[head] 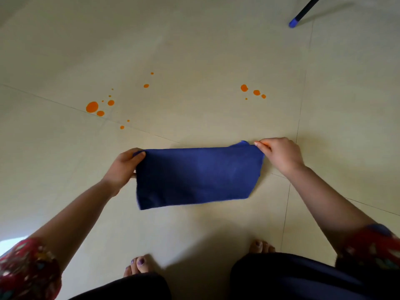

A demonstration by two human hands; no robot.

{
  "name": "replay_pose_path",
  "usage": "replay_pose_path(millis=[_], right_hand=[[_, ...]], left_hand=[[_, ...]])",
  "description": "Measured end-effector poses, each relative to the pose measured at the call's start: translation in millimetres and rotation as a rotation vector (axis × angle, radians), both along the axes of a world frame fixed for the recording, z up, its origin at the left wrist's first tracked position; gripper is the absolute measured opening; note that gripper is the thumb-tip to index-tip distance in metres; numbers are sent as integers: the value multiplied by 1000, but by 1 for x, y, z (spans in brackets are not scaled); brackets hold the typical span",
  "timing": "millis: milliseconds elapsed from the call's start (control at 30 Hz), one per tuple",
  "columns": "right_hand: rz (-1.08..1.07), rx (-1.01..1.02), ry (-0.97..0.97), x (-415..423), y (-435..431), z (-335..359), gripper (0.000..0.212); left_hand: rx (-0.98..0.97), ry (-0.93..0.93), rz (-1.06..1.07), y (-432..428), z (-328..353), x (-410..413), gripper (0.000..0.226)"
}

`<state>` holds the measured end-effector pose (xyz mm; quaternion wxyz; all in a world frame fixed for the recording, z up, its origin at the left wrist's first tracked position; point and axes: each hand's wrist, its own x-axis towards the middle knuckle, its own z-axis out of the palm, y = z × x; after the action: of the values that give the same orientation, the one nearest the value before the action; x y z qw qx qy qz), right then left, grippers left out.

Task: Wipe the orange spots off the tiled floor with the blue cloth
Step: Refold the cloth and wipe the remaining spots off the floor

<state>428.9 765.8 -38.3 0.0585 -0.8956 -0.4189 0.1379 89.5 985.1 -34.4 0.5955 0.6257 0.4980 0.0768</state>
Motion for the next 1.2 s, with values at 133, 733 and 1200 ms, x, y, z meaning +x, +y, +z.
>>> replay_pose_path(millis=[133,733,1200], right_hand=[[-89,154,-67,-4,14,-16,36],[-497,352,361,-23,21,-37,20],[-253,-31,135,-18,39,-37,57]], left_hand=[[147,114,-66,0,-24,-3,22],[202,165,38,-9,-35,-4,30],[142,264,128,-7,-35,-5,31]])
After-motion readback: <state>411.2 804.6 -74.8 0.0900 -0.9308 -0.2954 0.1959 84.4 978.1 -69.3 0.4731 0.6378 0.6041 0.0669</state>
